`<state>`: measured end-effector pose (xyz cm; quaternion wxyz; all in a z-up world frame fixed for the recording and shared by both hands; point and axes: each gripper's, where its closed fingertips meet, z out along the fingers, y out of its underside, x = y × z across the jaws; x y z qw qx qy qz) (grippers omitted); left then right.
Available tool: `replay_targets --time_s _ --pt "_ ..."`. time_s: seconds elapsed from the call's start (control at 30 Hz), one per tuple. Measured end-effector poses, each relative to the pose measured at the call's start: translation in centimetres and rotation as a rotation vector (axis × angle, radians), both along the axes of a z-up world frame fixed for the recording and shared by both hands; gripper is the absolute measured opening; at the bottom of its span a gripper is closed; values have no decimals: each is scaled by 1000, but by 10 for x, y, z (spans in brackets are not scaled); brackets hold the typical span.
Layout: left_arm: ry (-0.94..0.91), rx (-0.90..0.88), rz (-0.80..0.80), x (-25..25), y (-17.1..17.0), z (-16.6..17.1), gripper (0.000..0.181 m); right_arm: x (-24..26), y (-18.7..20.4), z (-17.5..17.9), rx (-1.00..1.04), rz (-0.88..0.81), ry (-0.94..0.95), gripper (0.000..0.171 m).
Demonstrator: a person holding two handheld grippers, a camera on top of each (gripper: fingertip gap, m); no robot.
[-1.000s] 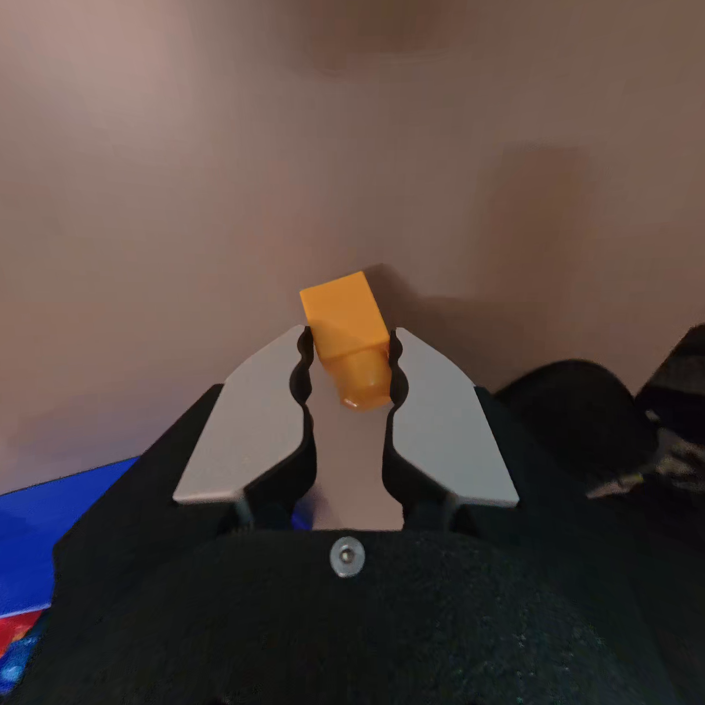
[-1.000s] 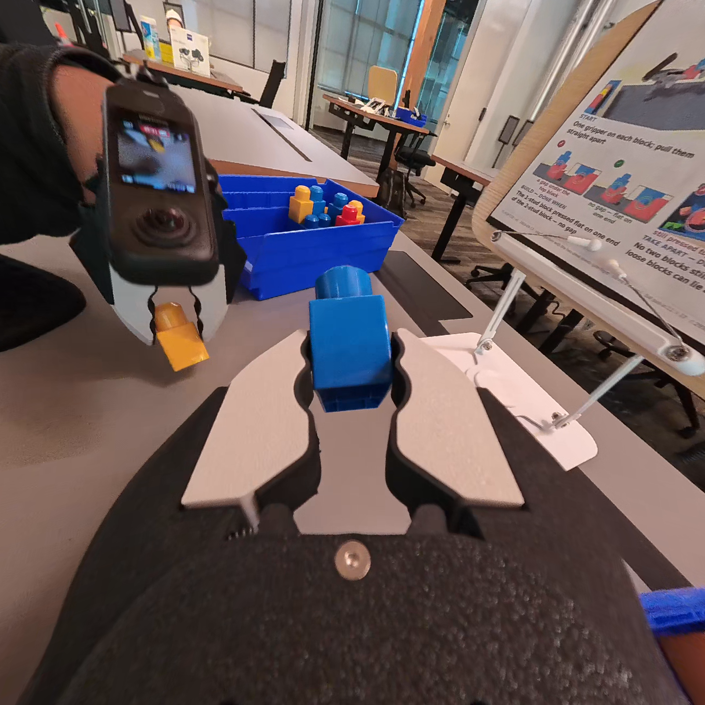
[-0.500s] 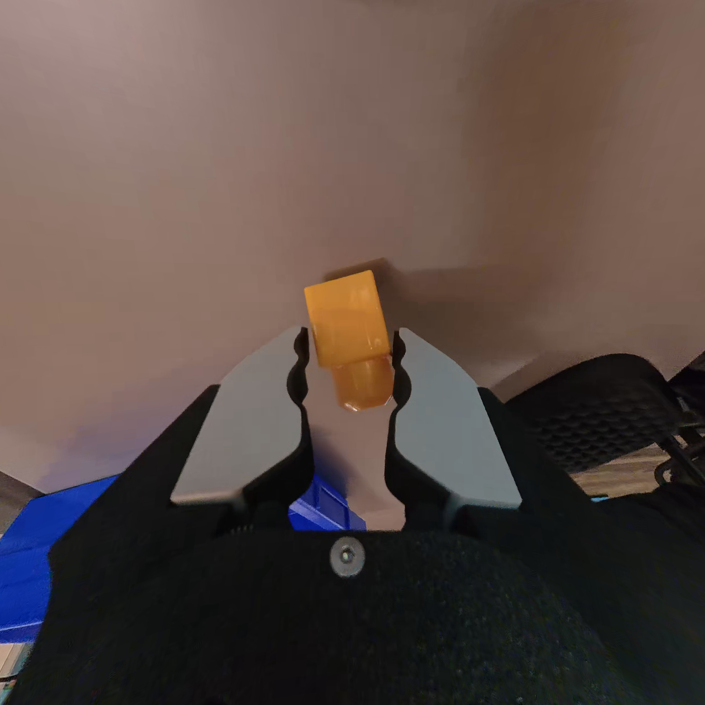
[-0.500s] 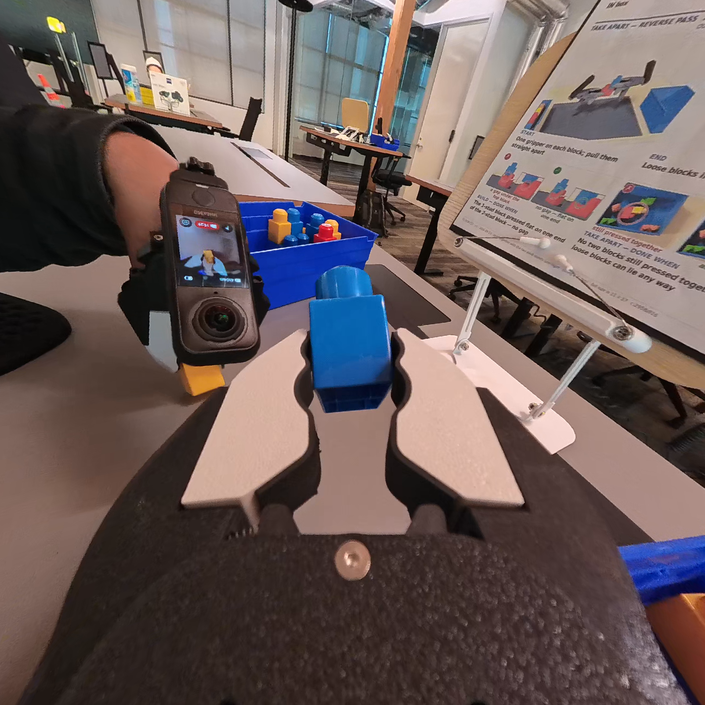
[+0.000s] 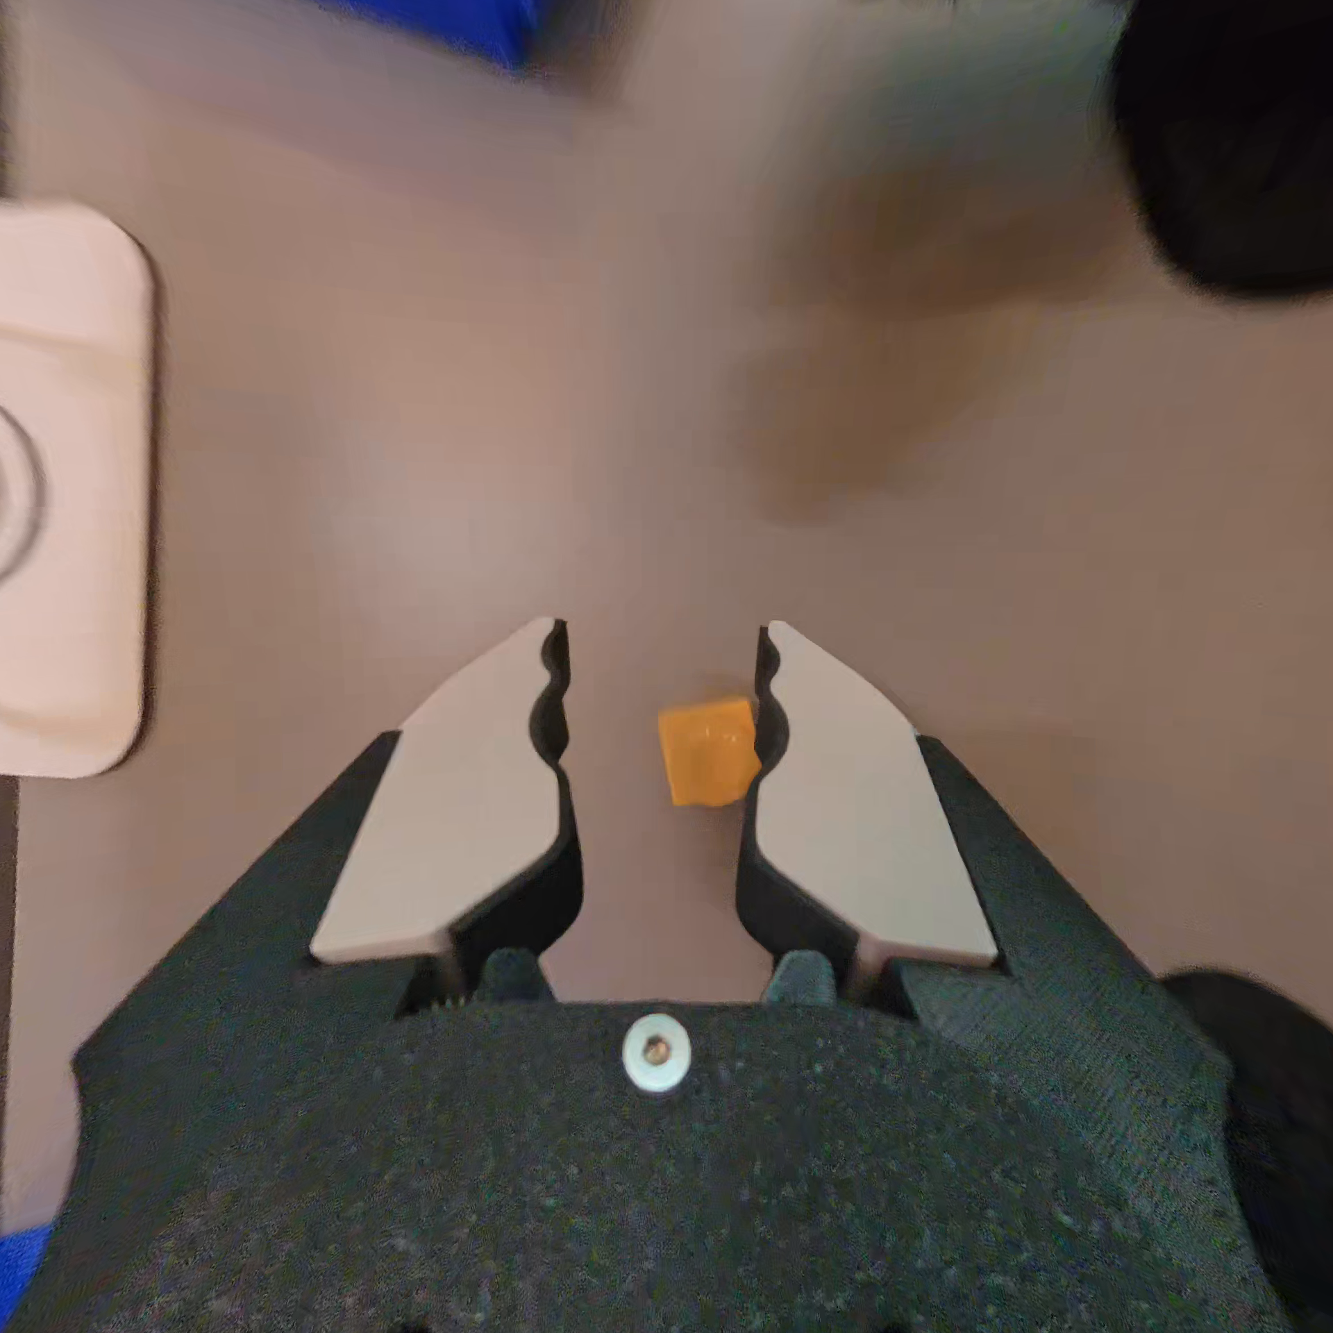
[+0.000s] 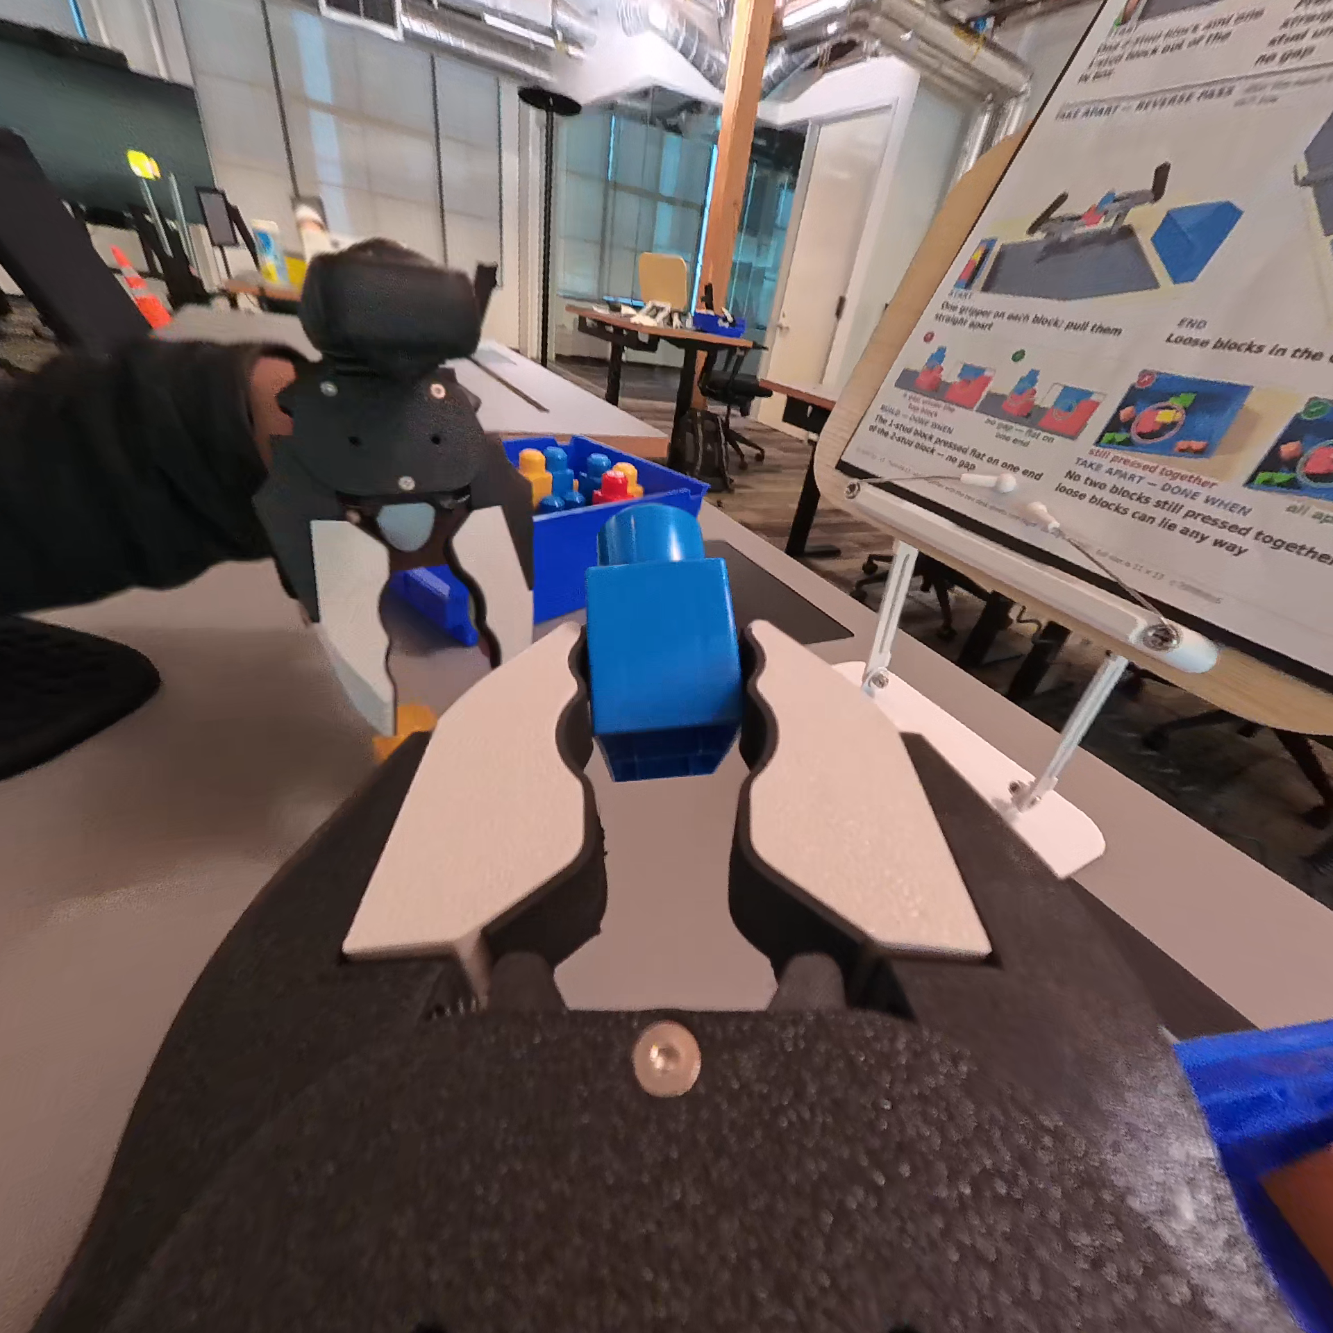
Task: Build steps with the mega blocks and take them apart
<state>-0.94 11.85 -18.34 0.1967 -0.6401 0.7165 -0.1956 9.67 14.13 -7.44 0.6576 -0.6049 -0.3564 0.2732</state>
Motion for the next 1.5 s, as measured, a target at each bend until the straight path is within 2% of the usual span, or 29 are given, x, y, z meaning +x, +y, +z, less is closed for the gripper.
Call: replay_targets --time_s 0.1,0.23,0.3,0.47,0.6,0.67,0.73,0.8,0.93,1.07,1.23,1.5 --pt "-279 16 81 11 10 31 48 -2 -4 11 11 27 73 38" --pt "-691 -66 177 26 11 74 48 -11 -17 38 26 131 281 38" --pt "-830 -120 201 29 8 85 48 -18 -24 48 21 195 373 38" --pt "-1014 -284 148 37 -11 103 49 -39 -38 61 -21 353 565 38" --pt "-1124 -261 107 38 -21 122 51 -61 -44 54 -59 443 598 38" --pt "-1123 -216 89 38 -24 123 47 -70 -45 47 -83 468 589 38" --pt "-1110 -181 75 36 -26 123 37 -75 -44 39 -100 480 573 38" --pt "-1062 -175 63 33 -26 119 36 -78 -46 33 -122 511 533 38" --pt "-900 -144 33 19 -23 108 37 -86 -43 0 -173 484 276 36" --pt "-630 -15 13 3 -17 73 37 -93 -39 -42 -212 402 -39 36" --pt "-391 58 10 -14 -9 33 37 -82 -34 -64 -240 328 -249 38" --pt "-279 68 -15 -14 -12 10 37 -84 -39 -87 -222 275 -521 41"
